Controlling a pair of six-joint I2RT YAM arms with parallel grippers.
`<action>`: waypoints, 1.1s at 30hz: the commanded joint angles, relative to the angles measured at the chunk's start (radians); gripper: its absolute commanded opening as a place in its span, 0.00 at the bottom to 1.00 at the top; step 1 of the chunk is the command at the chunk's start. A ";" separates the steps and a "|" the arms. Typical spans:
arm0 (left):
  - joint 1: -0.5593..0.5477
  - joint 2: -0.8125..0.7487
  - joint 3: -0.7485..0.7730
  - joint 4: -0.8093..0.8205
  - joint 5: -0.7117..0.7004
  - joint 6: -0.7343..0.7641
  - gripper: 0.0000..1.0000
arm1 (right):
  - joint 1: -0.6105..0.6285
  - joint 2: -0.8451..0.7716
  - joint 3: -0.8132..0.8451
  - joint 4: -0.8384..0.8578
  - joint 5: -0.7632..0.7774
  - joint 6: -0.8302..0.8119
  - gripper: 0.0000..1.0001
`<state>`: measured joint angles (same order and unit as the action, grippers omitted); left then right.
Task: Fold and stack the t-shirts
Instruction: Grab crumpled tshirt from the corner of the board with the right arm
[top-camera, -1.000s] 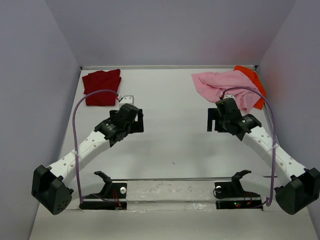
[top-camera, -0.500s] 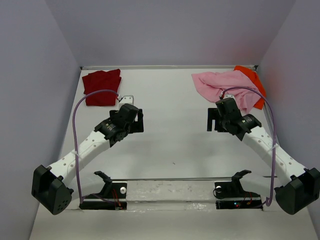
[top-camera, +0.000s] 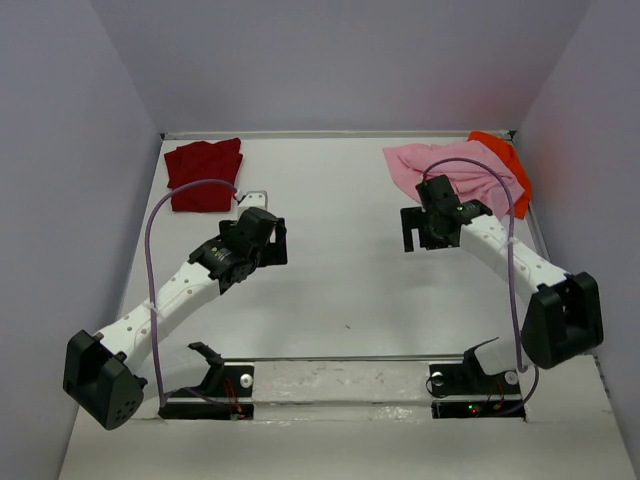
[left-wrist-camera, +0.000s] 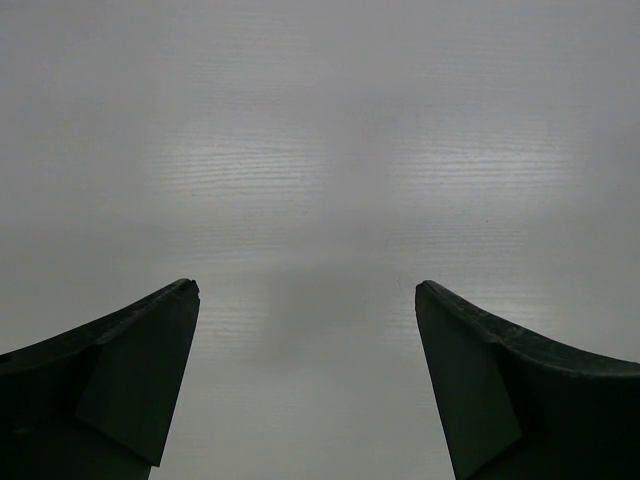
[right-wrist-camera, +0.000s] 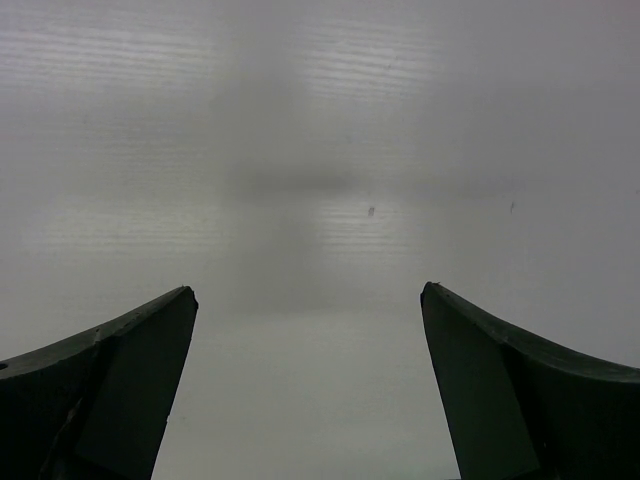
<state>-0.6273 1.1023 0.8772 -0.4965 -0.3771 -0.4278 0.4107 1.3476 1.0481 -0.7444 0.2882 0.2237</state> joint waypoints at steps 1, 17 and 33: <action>-0.006 -0.027 0.014 0.018 -0.028 -0.002 0.99 | -0.160 0.117 0.154 0.049 -0.149 -0.037 1.00; -0.008 -0.025 0.012 0.019 -0.034 -0.005 0.99 | -0.542 0.678 0.932 -0.119 -0.268 0.008 1.00; -0.008 -0.031 0.014 0.018 -0.031 -0.003 0.99 | -0.613 1.047 1.299 -0.239 -0.365 0.037 0.79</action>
<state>-0.6292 1.1046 0.8772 -0.4973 -0.3817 -0.4278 -0.2020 2.3978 2.3341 -0.9630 -0.0566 0.2489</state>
